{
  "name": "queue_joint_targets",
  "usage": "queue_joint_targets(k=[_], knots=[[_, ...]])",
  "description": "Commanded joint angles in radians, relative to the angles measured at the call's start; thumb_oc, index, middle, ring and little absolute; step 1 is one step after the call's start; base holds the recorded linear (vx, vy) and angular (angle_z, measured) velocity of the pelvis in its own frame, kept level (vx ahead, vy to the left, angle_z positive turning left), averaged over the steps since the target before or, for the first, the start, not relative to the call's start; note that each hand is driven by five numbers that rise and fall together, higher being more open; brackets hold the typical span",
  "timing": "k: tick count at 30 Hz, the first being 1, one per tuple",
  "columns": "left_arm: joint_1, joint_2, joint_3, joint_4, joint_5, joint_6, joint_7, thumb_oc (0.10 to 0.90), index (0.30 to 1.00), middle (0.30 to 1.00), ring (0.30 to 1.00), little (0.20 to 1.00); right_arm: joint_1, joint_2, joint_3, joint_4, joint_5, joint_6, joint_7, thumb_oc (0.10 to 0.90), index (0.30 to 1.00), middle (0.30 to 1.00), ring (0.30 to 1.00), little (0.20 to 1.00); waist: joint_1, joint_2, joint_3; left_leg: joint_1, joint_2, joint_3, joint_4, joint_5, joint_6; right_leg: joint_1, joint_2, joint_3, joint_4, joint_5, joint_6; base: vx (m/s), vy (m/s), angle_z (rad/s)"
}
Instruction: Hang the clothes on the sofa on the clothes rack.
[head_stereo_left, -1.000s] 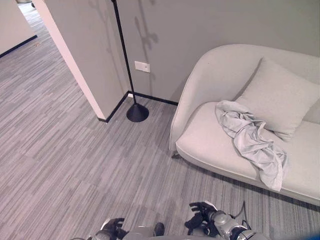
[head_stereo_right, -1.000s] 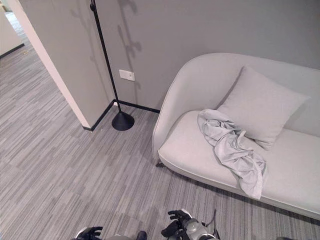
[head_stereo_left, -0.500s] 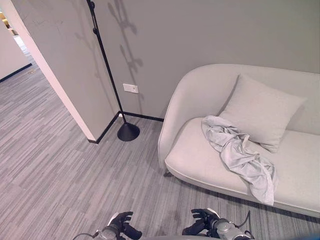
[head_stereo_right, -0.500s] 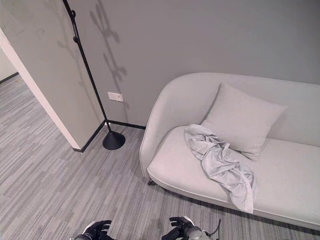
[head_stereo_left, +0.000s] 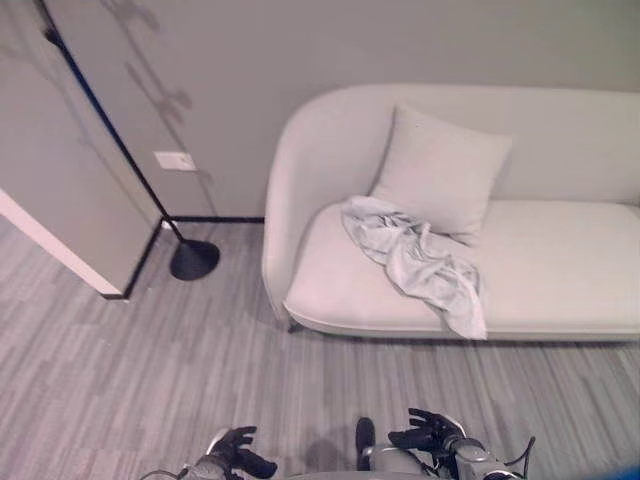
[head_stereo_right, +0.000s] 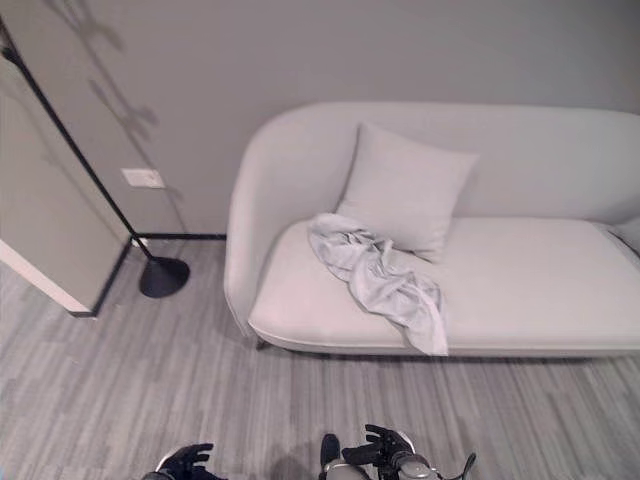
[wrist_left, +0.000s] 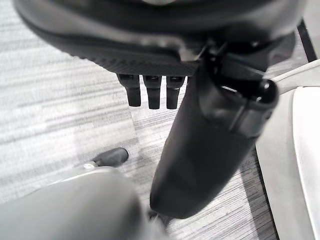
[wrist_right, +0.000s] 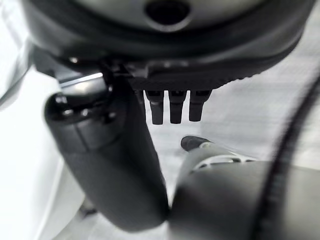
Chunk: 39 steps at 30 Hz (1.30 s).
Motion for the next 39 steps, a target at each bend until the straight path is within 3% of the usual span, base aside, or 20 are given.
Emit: queue_joint_targets(k=[1,2,4,6,7,9,12,14,15,16,18,19,20,21,26,28,31,35,37,39], knots=[[-0.009,0.016,0.022,0.029,0.016,-0.017,0.007,0.800,0.900,0.900,0.900,0.900,0.102,0.000,0.084,0.047,-0.105,0.053,-0.001,0.800,0.900,0.900,0.900,0.900,0.005,-0.012,0.023,-0.113,0.017,0.052,-0.003,0.070,-0.026,0.195,-0.160,0.010,-0.128,0.073,0.072,-0.15,-0.722,-0.43],[0.002,0.033,0.043,0.046,0.019,-0.010,0.008,0.800,0.900,0.900,0.900,0.900,0.099,0.004,0.092,0.021,-0.134,0.061,0.007,0.800,0.900,0.900,0.900,0.900,0.022,-0.060,0.010,-0.172,0.068,0.062,0.074,0.061,-0.050,0.229,-0.288,0.020,-0.176,0.270,0.137,-0.17,-0.819,-0.35],[0.011,0.042,0.051,0.050,0.015,-0.011,0.016,0.800,0.900,0.900,0.900,0.900,0.096,0.005,0.110,0.006,-0.167,0.065,0.003,0.800,0.900,0.900,0.900,0.900,0.028,-0.079,0.005,-0.217,0.117,0.051,0.129,0.053,-0.073,0.226,-0.326,0.072,-0.204,0.369,0.163,-0.15,-0.602,-0.68],[0.013,0.045,0.056,0.051,0.009,-0.014,0.022,0.800,0.900,0.900,0.900,0.900,0.096,0.006,0.114,0.004,-0.170,0.065,0.001,0.800,0.900,0.900,0.900,0.900,0.028,-0.083,0.001,-0.242,0.151,0.047,0.149,0.055,-0.090,0.219,-0.324,0.117,-0.215,0.402,0.171,-0.12,-0.455,-0.36],[0.011,0.056,0.056,0.046,-0.002,-0.022,0.034,0.800,0.900,0.900,0.900,0.900,0.101,0.010,0.124,-0.007,-0.180,0.062,-0.008,0.800,0.900,0.900,0.900,0.900,0.023,-0.095,-0.004,-0.254,0.184,0.041,0.140,0.078,-0.119,0.203,-0.306,0.170,-0.214,0.378,0.181,-0.15,-0.699,-0.22],[0.009,0.060,0.067,0.042,-0.013,-0.035,0.051,0.800,0.900,0.900,0.900,0.900,0.102,0.011,0.132,-0.023,-0.178,0.049,-0.018,0.800,0.900,0.900,0.900,0.900,0.039,-0.100,-0.012,-0.253,0.241,0.058,0.102,0.145,-0.166,0.220,-0.259,0.105,-0.227,0.279,0.203,-0.08,-0.607,-0.40],[0.015,0.058,0.087,0.010,-0.072,-0.053,0.082,0.800,0.900,0.900,0.900,0.900,0.117,-0.007,0.119,-0.081,-0.144,0.025,-0.068,0.800,0.900,0.900,0.900,0.900,0.031,-0.090,0.001,-0.205,0.327,0.059,0.014,0.245,-0.207,0.223,-0.171,0.087,-0.197,0.032,0.170,0.00,-0.451,-0.31],[0.018,0.036,0.086,-0.020,-0.126,-0.071,0.100,0.800,0.900,0.900,0.900,0.900,0.118,-0.030,0.095,-0.104,-0.116,0.012,-0.096,0.800,0.900,0.900,0.900,0.900,0.025,-0.078,0.019,-0.202,0.351,0.032,0.010,0.307,-0.211,0.234,-0.114,0.095,-0.185,-0.033,0.144,-0.03,-0.313,0.07],[0.017,0.036,0.086,-0.019,-0.126,-0.071,0.100,0.800,0.900,0.900,0.900,0.900,0.118,-0.030,0.094,-0.104,-0.116,0.012,-0.096,0.800,0.900,0.900,0.900,0.900,0.025,-0.076,0.016,-0.206,0.353,0.031,0.010,0.309,-0.211,0.231,-0.112,0.094,-0.186,-0.032,0.143,-0.04,-0.218,-0.09],[0.015,0.027,0.086,-0.032,-0.146,-0.072,0.099,0.800,0.900,0.900,0.900,0.900,0.122,-0.044,0.087,-0.119,-0.102,0.009,-0.094,0.800,0.900,0.900,0.900,0.900,0.023,-0.069,0.029,-0.215,0.358,0.011,0.021,0.363,-0.214,0.234,-0.088,0.096,-0.171,-0.046,0.126,-0.08,-0.344,-0.31],[0.015,0.021,0.082,-0.054,-0.159,-0.080,0.100,0.800,0.900,0.900,0.900,0.900,0.127,-0.083,0.094,-0.191,-0.097,-0.004,-0.099,0.800,0.900,0.900,0.900,0.900,0.031,-0.094,0.049,-0.253,0.214,-0.121,0.085,0.247,-0.158,0.246,-0.072,0.090,-0.164,-0.059,0.099,-0.06,-0.436,-0.10],[0.013,0.018,0.078,-0.059,-0.154,-0.078,0.094,0.800,0.900,0.900,0.900,0.900,0.129,-0.098,0.090,-0.231,-0.102,-0.004,-0.105,0.800,0.900,0.900,0.900,0.900,0.032,-0.094,0.049,-0.266,0.152,-0.142,0.076,0.223,-0.147,0.260,-0.063,0.081,-0.167,-0.059,0.094,0.00,-0.187,0.03],[0.013,0.018,0.078,-0.059,-0.154,-0.078,0.094,0.800,0.900,0.900,0.900,0.900,0.129,-0.098,0.090,-0.231,-0.102,-0.004,-0.105,0.800,0.900,0.900,0.900,0.900,0.032,-0.094,0.048,-0.267,0.152,-0.142,0.076,0.223,-0.147,0.260,-0.063,0.081,-0.167,-0.059,0.094,0.04,-0.117,0.08],[0.018,0.015,0.087,-0.066,-0.169,-0.072,0.082,0.800,0.900,0.900,0.900,0.900,0.129,-0.126,0.089,-0.297,-0.119,-0.004,-0.115,0.800,0.900,0.900,0.900,0.900,0.041,-0.081,0.037,-0.287,0.094,-0.110,0.059,0.221,-0.132,0.270,-0.038,0.075,-0.171,-0.069,0.088,0.08,-0.016,0.03],[0.032,-0.012,0.108,-0.025,-0.175,-0.058,0.080,0.800,0.900,0.900,0.900,0.900,0.116,-0.163,0.077,-0.452,-0.169,-0.010,-0.142,0.800,0.900,0.900,0.900,0.900,0.037,-0.066,0.012,-0.254,0.071,-0.094,0.043,0.196,-0.111,0.282,-0.038,0.080,-0.159,-0.075,0.101,0.12,0.089,-0.07],[0.026,-0.012,0.093,-0.016,-0.133,-0.053,0.089,0.800,0.900,0.900,0.900,0.900,0.131,-0.162,0.045,-0.520,-0.143,-0.015,-0.145,0.800,0.900,0.900,0.900,0.900,0.032,-0.076,-0.005,-0.250,0.053,-0.082,0.053,0.176,-0.105,0.297,-0.067,0.075,-0.166,-0.029,0.117,0.17,0.158,0.06],[0.022,0.004,0.060,-0.033,-0.057,-0.045,0.083,0.800,0.900,0.900,0.900,0.900,0.132,-0.149,0.045,-0.553,-0.158,0.002,-0.145,0.800,0.900,0.900,0.900,0.900,0.033,-0.090,-0.035,-0.225,-0.008,-0.077,0.037,0.139,-0.077,0.315,-0.135,0.074,-0.160,0.097,0.151,0.21,0.233,0.15],[0.024,0.021,0.026,-0.065,0.017,-0.040,0.083,0.800,0.900,0.900,0.900,0.900,0.127,-0.159,0.020,-0.596,-0.218,0.017,-0.189,0.800,0.900,0.900,0.900,0.900,0.035,-0.086,-0.034,-0.212,-0.062,-0.080,0.043,0.107,-0.043,0.308,-0.184,0.089,-0.105,0.181,0.155,0.14,0.228,0.27],[0.027,0.030,0.015,-0.079,0.031,-0.035,0.083,0.800,0.900,0.900,0.900,0.900,0.097,-0.167,0.015,-0.591,-0.270,0.031,-0.228,0.800,0.900,0.900,0.900,0.900,0.038,-0.075,-0.022,-0.200,-0.090,-0.081,0.059,0.085,-0.018,0.289,-0.212,0.093,-0.033,0.238,0.148,0.13,0.243,0.27],[0.044,0.045,0.007,-0.092,0.045,-0.031,0.085,0.800,0.900,0.900,0.900,0.900,0.024,-0.193,0.015,-0.569,-0.329,0.046,-0.276,0.800,0.900,0.900,0.900,0.900,0.044,-0.040,0.007,-0.154,-0.102,-0.080,0.048,0.069,0.012,0.235,-0.226,0.075,0.087,0.255,0.126,0.18,0.339,0.13]])
